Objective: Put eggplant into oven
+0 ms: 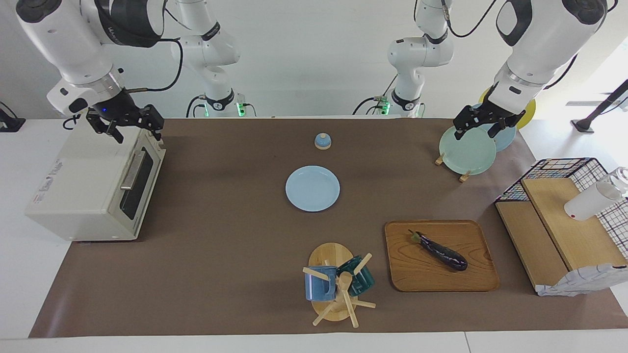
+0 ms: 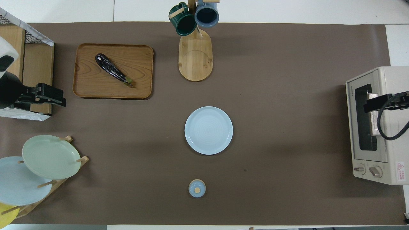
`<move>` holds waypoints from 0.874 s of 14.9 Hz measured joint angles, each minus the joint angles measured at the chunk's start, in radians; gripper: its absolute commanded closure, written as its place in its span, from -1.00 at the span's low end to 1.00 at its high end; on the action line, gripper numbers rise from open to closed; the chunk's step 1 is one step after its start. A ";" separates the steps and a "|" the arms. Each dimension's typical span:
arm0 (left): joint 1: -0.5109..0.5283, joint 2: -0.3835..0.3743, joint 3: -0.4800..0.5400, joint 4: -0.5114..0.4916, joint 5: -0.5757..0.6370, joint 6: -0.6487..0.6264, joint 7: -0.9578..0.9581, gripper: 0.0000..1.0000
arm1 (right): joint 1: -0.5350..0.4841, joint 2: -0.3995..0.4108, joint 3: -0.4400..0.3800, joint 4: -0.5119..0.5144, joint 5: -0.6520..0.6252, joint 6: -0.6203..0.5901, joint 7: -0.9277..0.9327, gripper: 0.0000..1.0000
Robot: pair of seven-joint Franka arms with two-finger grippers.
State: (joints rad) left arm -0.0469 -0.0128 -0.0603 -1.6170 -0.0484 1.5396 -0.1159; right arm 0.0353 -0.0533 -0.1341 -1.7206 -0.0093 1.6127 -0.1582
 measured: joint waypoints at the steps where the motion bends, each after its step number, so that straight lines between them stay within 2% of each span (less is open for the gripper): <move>1: 0.000 0.000 0.000 0.000 0.000 0.000 0.000 -1.00 | 0.000 0.000 0.000 0.000 0.000 0.000 0.000 -1.00; 9: 0.000 0.000 -0.002 -0.005 0.000 0.024 -0.008 -1.00 | 0.000 0.000 0.000 0.000 0.000 0.000 0.000 -1.00; 10: 0.000 0.000 -0.002 -0.011 0.000 0.053 -0.028 -1.00 | 0.000 0.000 0.000 -0.001 0.000 0.002 0.000 -0.59; 12: 0.000 0.003 -0.003 -0.029 0.000 0.113 -0.065 -1.00 | 0.002 -0.002 0.001 -0.015 0.000 0.026 -0.004 0.94; 13: 0.000 0.008 -0.004 -0.036 -0.001 0.127 -0.075 -1.00 | 0.006 -0.005 0.002 -0.027 0.000 0.037 -0.005 1.00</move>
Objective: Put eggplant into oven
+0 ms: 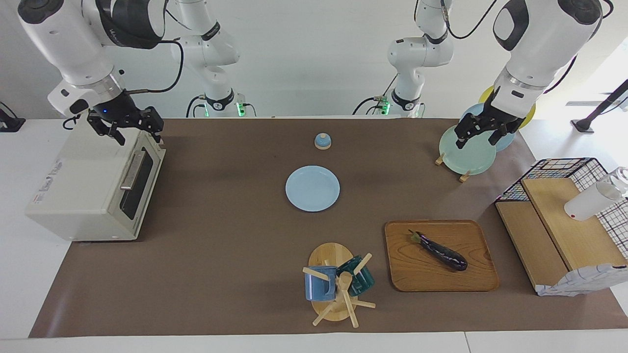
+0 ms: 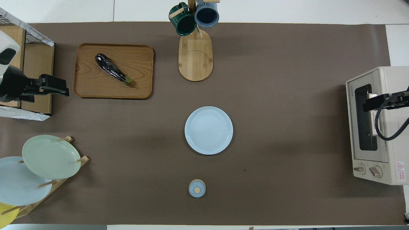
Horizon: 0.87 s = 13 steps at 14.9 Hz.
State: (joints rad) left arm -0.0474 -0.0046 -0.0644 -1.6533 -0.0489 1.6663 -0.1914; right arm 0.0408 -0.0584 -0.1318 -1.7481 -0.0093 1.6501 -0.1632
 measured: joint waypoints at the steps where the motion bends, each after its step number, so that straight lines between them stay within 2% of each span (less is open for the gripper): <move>1: 0.000 0.010 0.000 -0.004 -0.003 0.011 -0.011 -1.00 | 0.009 -0.005 0.001 -0.021 0.000 0.016 0.000 1.00; 3: 0.000 0.053 0.000 -0.004 -0.015 0.044 -0.056 -1.00 | 0.023 -0.021 0.004 -0.085 0.000 0.086 0.000 1.00; 5: -0.001 0.131 -0.003 0.009 -0.020 0.096 -0.142 -1.00 | 0.022 -0.036 0.004 -0.145 -0.004 0.143 0.000 1.00; 9: -0.014 0.362 -0.005 0.100 -0.021 0.228 -0.413 -1.00 | -0.009 -0.031 -0.002 -0.193 -0.122 0.173 0.033 1.00; 13: -0.031 0.579 -0.003 0.240 -0.020 0.315 -0.708 -1.00 | -0.052 0.010 -0.005 -0.214 -0.136 0.219 0.068 1.00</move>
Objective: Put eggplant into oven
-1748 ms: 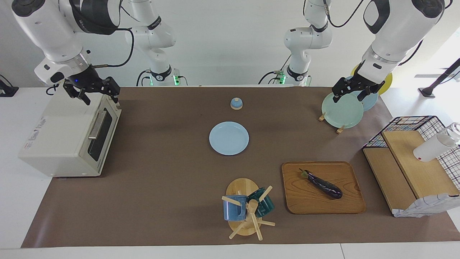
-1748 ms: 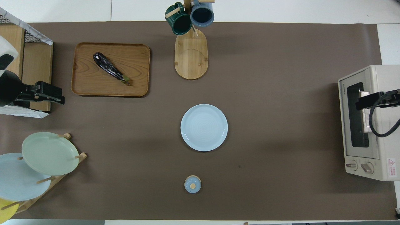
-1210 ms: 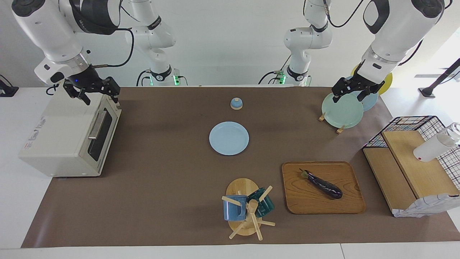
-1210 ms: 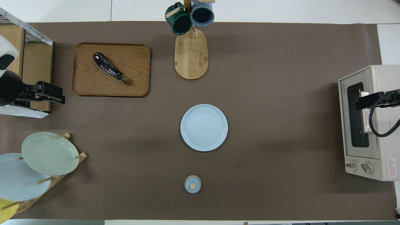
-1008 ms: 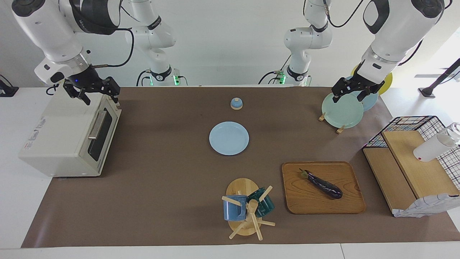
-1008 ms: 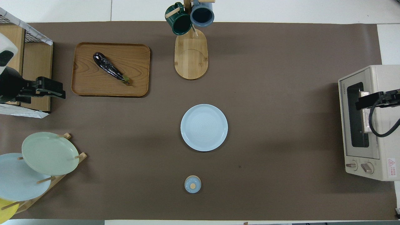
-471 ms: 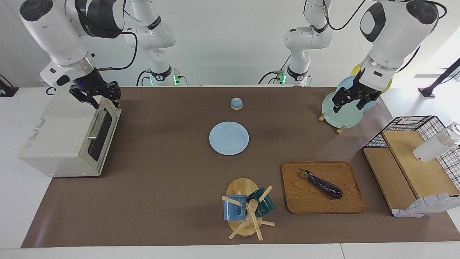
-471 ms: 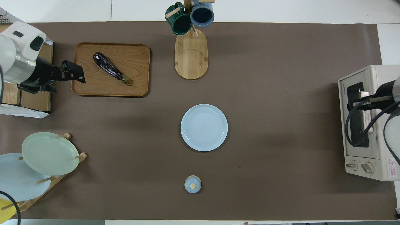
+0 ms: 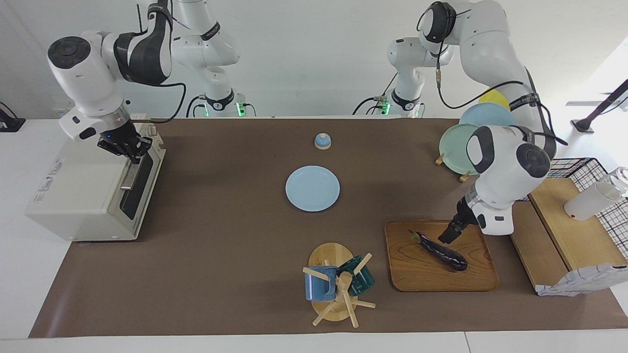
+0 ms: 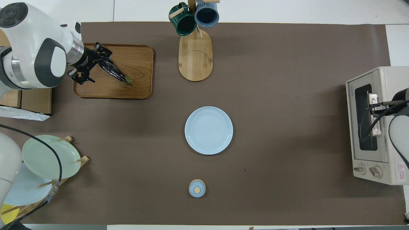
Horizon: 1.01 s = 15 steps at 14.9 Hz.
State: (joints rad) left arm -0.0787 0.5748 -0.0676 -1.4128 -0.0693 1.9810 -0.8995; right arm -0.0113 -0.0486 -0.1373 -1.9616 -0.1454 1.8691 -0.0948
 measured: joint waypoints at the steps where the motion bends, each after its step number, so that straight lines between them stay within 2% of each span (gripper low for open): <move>1: -0.004 0.033 0.002 0.021 0.000 0.034 -0.056 -1.00 | 0.000 0.009 0.000 -0.005 -0.009 0.010 0.010 1.00; 4: -0.006 0.064 0.006 0.021 0.000 0.112 -0.164 -1.00 | 0.001 0.019 0.002 -0.024 -0.050 0.041 0.016 1.00; 9: -0.007 0.064 0.010 -0.048 0.033 0.186 -0.181 -1.00 | 0.008 0.017 0.008 -0.045 -0.058 0.059 -0.011 1.00; 12: -0.008 0.062 0.010 -0.076 0.036 0.209 -0.181 -0.61 | 0.047 0.009 0.012 -0.070 -0.058 0.086 -0.012 1.00; 13: -0.008 0.060 0.010 -0.077 0.037 0.209 -0.181 -0.38 | 0.062 0.010 0.013 -0.080 -0.056 0.110 -0.012 1.00; 14: -0.008 0.058 0.010 -0.077 0.037 0.209 -0.181 0.02 | 0.075 0.012 0.013 -0.089 -0.053 0.129 -0.012 1.00; 15: -0.008 0.056 0.011 -0.077 0.038 0.209 -0.181 0.25 | 0.084 0.018 0.013 -0.097 -0.047 0.145 -0.012 1.00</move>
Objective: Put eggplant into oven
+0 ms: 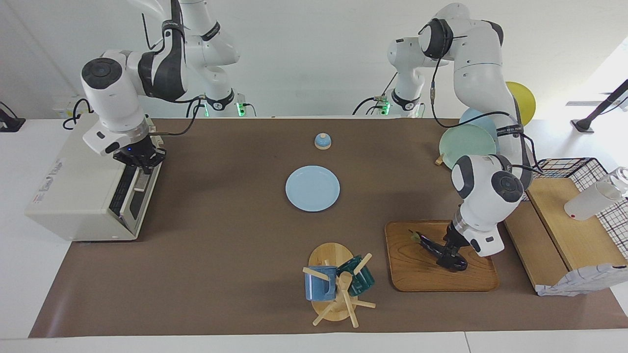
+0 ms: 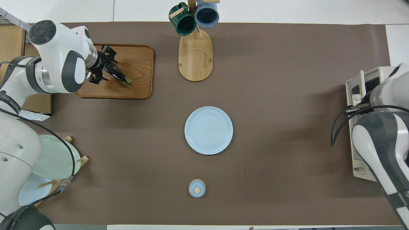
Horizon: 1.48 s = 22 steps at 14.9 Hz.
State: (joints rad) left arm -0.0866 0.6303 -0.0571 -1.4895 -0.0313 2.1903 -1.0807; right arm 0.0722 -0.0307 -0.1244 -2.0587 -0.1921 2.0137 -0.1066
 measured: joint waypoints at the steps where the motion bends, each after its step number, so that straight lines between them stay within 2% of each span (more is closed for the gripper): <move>1: 0.000 -0.002 0.000 0.000 0.003 0.000 0.000 0.53 | 0.006 0.005 0.001 -0.010 0.017 0.016 0.000 1.00; 2: 0.000 -0.004 0.000 0.002 0.008 0.000 0.000 0.90 | 0.014 0.009 0.002 -0.026 0.037 0.040 0.000 1.00; 3: 0.000 -0.006 0.000 0.005 0.013 -0.002 0.000 1.00 | 0.022 0.013 0.004 -0.044 0.053 0.067 0.000 1.00; 8: -0.003 -0.018 -0.004 0.057 0.037 -0.048 0.004 1.00 | 0.066 0.071 0.009 -0.115 0.083 0.223 0.030 1.00; 10: -0.009 -0.045 -0.020 0.075 0.037 -0.049 0.036 1.00 | 0.074 0.097 0.010 -0.139 0.092 0.280 0.036 1.00; 15: -0.024 -0.163 -0.179 0.079 0.037 -0.183 0.113 1.00 | 0.086 0.150 0.009 -0.142 0.135 0.326 0.045 1.00; 17: -0.060 -0.176 -0.245 0.060 0.037 -0.209 0.142 1.00 | 0.096 0.157 0.009 -0.142 0.135 0.328 0.065 1.00; 21: -0.166 -0.198 -0.270 -0.038 0.037 -0.197 0.253 1.00 | 0.146 0.160 0.008 -0.133 0.170 0.328 0.093 1.00; 22: -0.175 -0.210 -0.279 -0.080 0.037 -0.170 0.286 1.00 | 0.165 0.161 0.008 -0.123 0.180 0.322 0.112 0.74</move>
State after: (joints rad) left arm -0.2617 0.4199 -0.3365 -1.5693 0.0060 2.0205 -0.7952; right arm 0.2373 0.1298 -0.1160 -2.1820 -0.0116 2.3360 0.0055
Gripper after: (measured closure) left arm 0.581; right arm 0.991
